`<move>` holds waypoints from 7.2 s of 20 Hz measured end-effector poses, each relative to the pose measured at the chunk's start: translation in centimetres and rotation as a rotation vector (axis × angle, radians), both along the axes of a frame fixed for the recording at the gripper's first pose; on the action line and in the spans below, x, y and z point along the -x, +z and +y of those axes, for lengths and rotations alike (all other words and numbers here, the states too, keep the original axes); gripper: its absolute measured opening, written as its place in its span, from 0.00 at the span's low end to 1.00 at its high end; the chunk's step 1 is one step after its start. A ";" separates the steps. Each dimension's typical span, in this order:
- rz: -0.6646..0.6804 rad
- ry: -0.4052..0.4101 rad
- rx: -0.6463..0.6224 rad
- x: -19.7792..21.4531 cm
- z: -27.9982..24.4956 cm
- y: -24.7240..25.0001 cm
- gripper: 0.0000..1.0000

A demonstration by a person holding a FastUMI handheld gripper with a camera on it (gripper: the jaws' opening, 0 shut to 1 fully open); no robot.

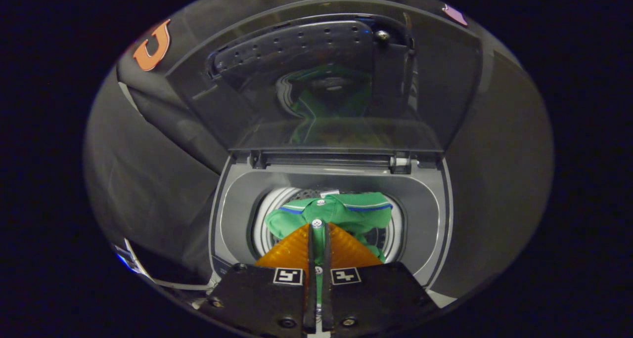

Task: Put the clothes into the washing machine and then close the washing machine lid.

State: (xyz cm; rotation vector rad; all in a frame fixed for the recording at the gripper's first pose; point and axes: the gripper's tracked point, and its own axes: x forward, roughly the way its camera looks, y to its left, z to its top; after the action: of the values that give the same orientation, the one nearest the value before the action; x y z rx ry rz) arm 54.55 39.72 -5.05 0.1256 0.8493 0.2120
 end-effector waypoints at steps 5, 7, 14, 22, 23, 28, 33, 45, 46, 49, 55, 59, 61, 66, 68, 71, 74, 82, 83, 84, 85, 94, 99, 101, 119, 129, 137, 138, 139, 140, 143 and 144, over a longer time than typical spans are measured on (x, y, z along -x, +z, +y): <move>-0.003 0.022 0.012 1.2 0.0 -0.2 0.36; -0.020 0.015 0.027 1.4 -0.2 -0.2 0.75; -0.051 -0.009 0.062 2.3 -1.5 0.6 0.90; -0.201 -0.022 0.095 2.0 -3.4 6.1 0.91; -0.225 -0.022 0.095 1.8 -3.6 7.0 0.91; -0.335 -0.032 0.078 1.2 -3.8 12.4 0.91; -0.402 -0.032 0.057 -0.3 -3.1 17.1 0.91; -0.487 -0.087 0.056 -6.2 -1.7 24.9 0.91; -0.487 -0.087 0.055 -6.8 -1.4 25.2 0.90; -0.468 -0.109 0.068 -8.6 -1.0 25.2 0.90; -0.396 -0.162 0.102 -12.4 -0.7 23.6 0.90; -0.338 -0.188 0.109 -14.0 -0.6 21.7 0.91; -0.304 -0.195 0.115 -14.4 -0.6 20.7 0.91; -0.305 -0.207 0.129 -13.9 -0.7 19.7 0.94; -0.306 -0.210 0.125 -13.5 -0.7 19.6 0.94; -0.316 -0.203 0.125 -12.9 -0.8 19.5 0.94; -0.319 -0.200 0.126 -12.2 -0.8 19.3 0.94; -0.366 -0.193 0.121 -8.1 -0.5 18.4 0.94; -0.371 -0.192 0.120 -7.6 -0.5 18.1 0.94; -0.369 -0.191 0.117 -7.0 -0.5 17.8 0.94; -0.365 -0.190 0.117 -6.4 -0.5 17.5 0.94; -0.293 -0.162 0.122 0.3 -0.3 12.2 0.95; -0.243 -0.134 0.152 4.3 -0.4 8.1 0.95; -0.243 -0.131 0.155 5.0 -0.5 7.7 0.95; -0.611 -0.102 0.096 17.3 -8.6 21.4 0.95; -0.832 -0.224 0.056 30.2 -27.2 26.8 0.96; -0.870 -0.302 0.067 40.4 -41.3 22.3 0.98; -0.870 -0.300 0.055 41.7 -42.2 21.4 0.98; -0.871 -0.294 0.050 43.0 -43.0 20.5 0.98; -0.872 -0.289 0.053 43.9 -43.8 19.5 0.99; -0.884 -0.268 0.059 48.0 -45.7 16.2 0.99; -0.877 -0.259 0.060 48.8 -45.9 15.1 0.98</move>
State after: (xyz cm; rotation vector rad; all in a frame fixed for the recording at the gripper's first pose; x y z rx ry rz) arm 5.71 -6.21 10.08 0.0724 -0.0375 -0.0147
